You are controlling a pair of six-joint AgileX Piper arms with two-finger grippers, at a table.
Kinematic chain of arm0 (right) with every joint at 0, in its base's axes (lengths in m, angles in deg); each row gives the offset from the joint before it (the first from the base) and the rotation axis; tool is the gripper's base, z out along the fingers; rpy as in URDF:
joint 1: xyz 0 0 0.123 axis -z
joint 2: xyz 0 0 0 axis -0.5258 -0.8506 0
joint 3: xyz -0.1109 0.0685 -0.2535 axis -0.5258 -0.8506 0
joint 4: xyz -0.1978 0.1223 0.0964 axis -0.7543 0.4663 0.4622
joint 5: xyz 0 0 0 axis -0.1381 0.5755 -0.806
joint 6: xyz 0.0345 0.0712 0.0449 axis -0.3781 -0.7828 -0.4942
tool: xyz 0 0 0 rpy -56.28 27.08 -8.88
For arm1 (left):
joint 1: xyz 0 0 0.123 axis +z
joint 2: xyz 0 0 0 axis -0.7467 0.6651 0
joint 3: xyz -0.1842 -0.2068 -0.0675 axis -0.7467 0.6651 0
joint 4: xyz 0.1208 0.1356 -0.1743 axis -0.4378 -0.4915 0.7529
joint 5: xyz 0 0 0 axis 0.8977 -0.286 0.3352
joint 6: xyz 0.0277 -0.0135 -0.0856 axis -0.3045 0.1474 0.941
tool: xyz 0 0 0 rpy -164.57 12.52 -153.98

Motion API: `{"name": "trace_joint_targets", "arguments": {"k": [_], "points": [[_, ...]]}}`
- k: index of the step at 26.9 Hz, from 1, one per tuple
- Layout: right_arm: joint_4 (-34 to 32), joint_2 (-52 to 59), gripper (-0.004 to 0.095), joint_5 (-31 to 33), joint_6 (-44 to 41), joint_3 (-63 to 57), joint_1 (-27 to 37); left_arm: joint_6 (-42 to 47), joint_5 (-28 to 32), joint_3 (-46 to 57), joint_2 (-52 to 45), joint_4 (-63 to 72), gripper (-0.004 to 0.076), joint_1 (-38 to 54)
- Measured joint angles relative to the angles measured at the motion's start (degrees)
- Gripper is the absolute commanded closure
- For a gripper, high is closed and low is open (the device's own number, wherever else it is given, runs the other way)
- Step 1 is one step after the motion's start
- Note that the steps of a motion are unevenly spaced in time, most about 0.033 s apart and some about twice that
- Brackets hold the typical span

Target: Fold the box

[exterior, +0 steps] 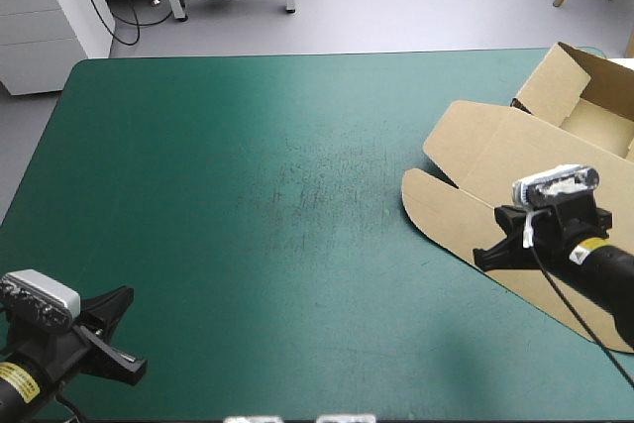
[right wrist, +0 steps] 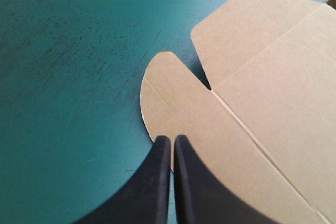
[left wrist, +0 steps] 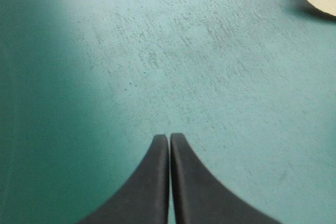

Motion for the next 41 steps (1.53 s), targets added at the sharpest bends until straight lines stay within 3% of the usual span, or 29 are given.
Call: {"name": "trace_joint_targets", "arguments": {"k": [12, 29, 36, 41], "points": [[3.2, 21.1, 0.0916, -7.9, 1.3, -14.3, 0.0, -1.8, 5.8, 11.9, -11.7, -0.2, 0.0734, 0.0], [3.0, 44.9, 0.0927, -6.6, 0.4, -22.1, 0.0, -2.3, 6.6, 15.1, -19.8, -0.6, 0.0734, 0.0], [-2.7, 46.0, 0.0927, -4.3, -7.8, -22.1, 0.0, -2.4, 6.5, 15.1, -19.9, -1.8, 0.0734, 0.0], [-3.0, 46.0, 0.0927, -5.1, -8.5, -22.4, 0.0, -2.4, 6.5, 15.1, -20.0, -1.8, 0.0734, 0.0]]}}
